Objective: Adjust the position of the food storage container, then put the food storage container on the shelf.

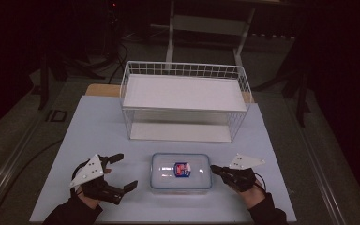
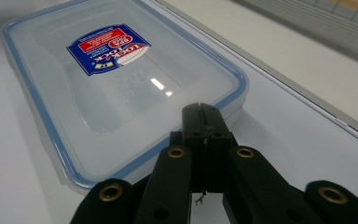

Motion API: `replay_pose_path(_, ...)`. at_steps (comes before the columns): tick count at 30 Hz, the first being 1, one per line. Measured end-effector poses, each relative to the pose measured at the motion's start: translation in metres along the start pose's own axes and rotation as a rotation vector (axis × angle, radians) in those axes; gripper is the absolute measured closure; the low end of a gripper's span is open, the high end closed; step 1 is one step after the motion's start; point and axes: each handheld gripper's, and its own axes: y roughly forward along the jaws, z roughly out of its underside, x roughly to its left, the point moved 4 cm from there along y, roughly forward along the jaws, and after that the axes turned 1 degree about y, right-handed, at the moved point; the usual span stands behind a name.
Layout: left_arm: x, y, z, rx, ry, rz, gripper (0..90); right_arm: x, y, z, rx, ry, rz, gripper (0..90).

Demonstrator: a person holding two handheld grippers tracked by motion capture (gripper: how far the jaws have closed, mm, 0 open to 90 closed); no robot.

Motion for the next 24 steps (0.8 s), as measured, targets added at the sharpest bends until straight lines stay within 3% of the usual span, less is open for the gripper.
replay_pose_path(7,0.000,0.000,0.001,0.001,-0.016,0.005,0.0,-0.001,-0.008,-0.005,-0.056,0.005,0.023,86.5)
replay_pose_path(12,-0.001,0.001,0.001,0.008,-0.035,0.017,0.0,0.000,-0.027,-0.014,-0.142,0.020,0.048,66.2)
replay_pose_path(13,-0.001,0.001,0.001,0.008,-0.035,0.017,0.0,0.000,-0.027,-0.014,-0.142,0.020,0.048,66.2)
replay_pose_path(14,-0.002,0.001,0.000,0.012,-0.041,0.016,0.0,0.002,-0.035,-0.019,-0.179,0.039,0.058,51.4)
replay_pose_path(15,-0.002,0.001,0.000,0.012,-0.041,0.016,0.0,0.002,-0.035,-0.019,-0.179,0.039,0.058,51.4)
replay_pose_path(17,-0.006,0.002,-0.005,0.038,-0.054,0.025,0.0,0.007,-0.042,-0.023,-0.222,0.041,0.058,31.5)
replay_pose_path(18,-0.006,0.002,-0.005,0.038,-0.054,0.025,0.0,0.007,-0.042,-0.023,-0.222,0.041,0.058,31.5)
replay_pose_path(21,-0.011,0.001,-0.016,0.036,-0.067,0.038,0.0,0.014,-0.049,-0.029,-0.266,0.041,0.000,12.2)
replay_pose_path(23,-0.012,0.001,-0.020,0.039,-0.071,0.043,0.0,0.014,-0.049,-0.029,-0.266,0.041,0.000,12.2)
replay_pose_path(24,-0.017,0.002,-0.027,0.061,-0.077,0.066,0.0,0.015,-0.051,-0.031,-0.282,0.046,-0.004,12.0)
